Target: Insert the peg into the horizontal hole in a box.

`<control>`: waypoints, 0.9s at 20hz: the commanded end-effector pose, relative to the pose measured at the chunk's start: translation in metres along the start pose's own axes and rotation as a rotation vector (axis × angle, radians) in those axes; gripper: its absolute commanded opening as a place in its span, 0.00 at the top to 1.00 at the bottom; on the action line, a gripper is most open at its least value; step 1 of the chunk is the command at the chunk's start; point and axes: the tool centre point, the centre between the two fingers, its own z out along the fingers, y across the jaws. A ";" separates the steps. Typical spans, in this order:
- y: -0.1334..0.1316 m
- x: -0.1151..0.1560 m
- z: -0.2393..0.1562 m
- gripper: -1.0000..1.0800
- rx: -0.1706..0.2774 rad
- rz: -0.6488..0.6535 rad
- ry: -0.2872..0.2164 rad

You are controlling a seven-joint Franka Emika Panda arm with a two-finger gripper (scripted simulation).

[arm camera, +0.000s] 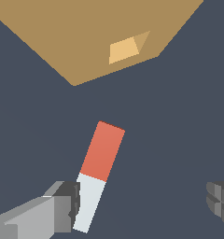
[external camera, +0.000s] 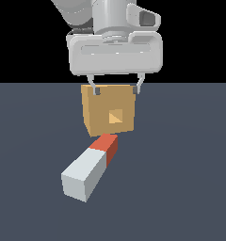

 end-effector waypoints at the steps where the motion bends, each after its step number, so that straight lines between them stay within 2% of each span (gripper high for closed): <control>1: 0.000 0.000 0.000 0.04 0.000 0.000 0.000; 8: -0.008 -0.017 0.016 0.04 0.006 0.055 0.001; 18: -0.049 -0.078 0.078 0.04 0.030 0.277 0.006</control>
